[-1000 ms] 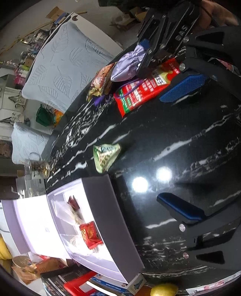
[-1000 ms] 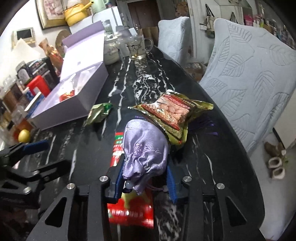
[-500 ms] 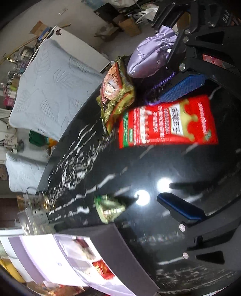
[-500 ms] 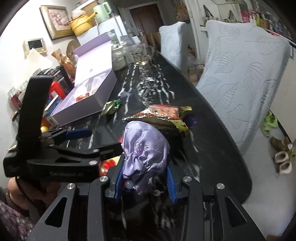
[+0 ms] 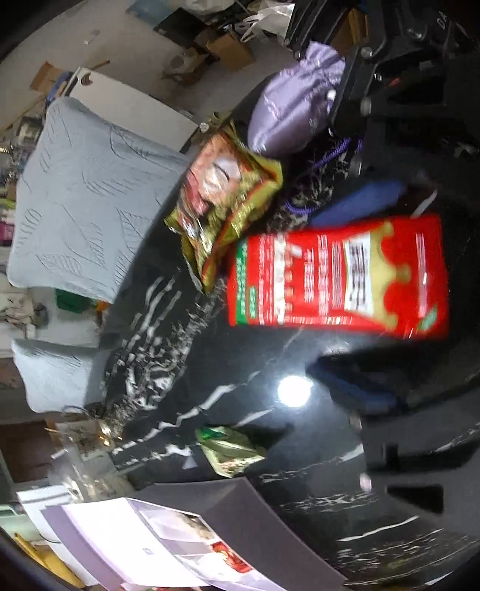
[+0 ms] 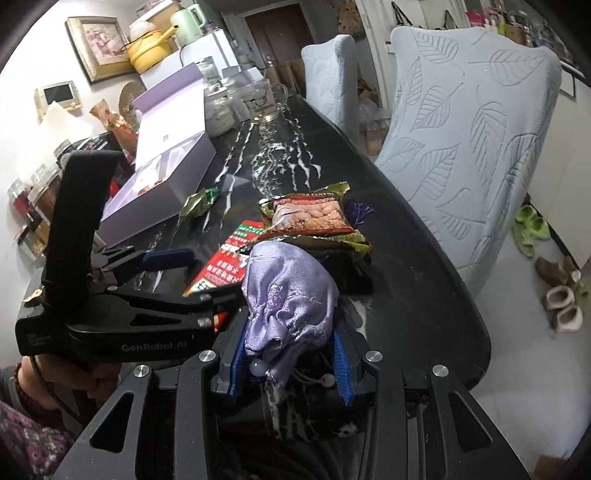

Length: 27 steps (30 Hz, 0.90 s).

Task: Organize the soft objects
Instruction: 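Grasp the long red snack packet with the left gripper while the right holds the pouch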

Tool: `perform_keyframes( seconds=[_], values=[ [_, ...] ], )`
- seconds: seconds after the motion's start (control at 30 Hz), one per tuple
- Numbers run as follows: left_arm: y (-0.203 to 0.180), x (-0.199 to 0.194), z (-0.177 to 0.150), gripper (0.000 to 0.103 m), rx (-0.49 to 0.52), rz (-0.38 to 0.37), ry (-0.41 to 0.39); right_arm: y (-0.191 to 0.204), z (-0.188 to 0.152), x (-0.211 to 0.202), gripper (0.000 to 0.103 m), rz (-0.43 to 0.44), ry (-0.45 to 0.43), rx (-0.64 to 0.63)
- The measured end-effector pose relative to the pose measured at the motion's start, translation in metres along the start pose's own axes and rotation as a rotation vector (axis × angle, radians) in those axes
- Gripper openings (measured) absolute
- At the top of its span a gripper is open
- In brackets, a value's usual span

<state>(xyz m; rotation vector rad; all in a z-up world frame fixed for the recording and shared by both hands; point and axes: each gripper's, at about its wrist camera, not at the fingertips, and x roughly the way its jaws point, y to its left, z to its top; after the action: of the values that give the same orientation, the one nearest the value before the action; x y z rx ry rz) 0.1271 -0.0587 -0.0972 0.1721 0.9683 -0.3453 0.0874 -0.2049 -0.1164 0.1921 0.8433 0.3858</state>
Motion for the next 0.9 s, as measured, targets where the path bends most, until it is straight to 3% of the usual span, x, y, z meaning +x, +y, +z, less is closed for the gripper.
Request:
perform_keyframes(
  seconds=[0.03, 0.17, 0.63, 0.8, 0.9],
  values=[
    [0.000, -0.001, 0.000, 0.053, 0.008, -0.005, -0.007, 0.001, 0.001, 0.001, 0.038, 0.005, 0.002, 0.000],
    [0.007, -0.002, 0.002, 0.048, -0.008, -0.030, -0.007, 0.004, 0.000, 0.003, 0.038, 0.022, 0.004, -0.003],
    [0.060, -0.029, -0.029, 0.047, -0.132, 0.047, 0.024, 0.037, 0.004, 0.026, 0.038, 0.110, 0.035, -0.068],
    [0.074, -0.033, -0.039, 0.047, -0.153, 0.095, 0.028, 0.059, 0.009, 0.035, 0.038, 0.132, 0.044, -0.150],
    [0.081, -0.030, -0.042, 0.047, -0.171, 0.086, 0.032, 0.070, 0.008, 0.041, 0.038, 0.148, 0.062, -0.190]
  ],
)
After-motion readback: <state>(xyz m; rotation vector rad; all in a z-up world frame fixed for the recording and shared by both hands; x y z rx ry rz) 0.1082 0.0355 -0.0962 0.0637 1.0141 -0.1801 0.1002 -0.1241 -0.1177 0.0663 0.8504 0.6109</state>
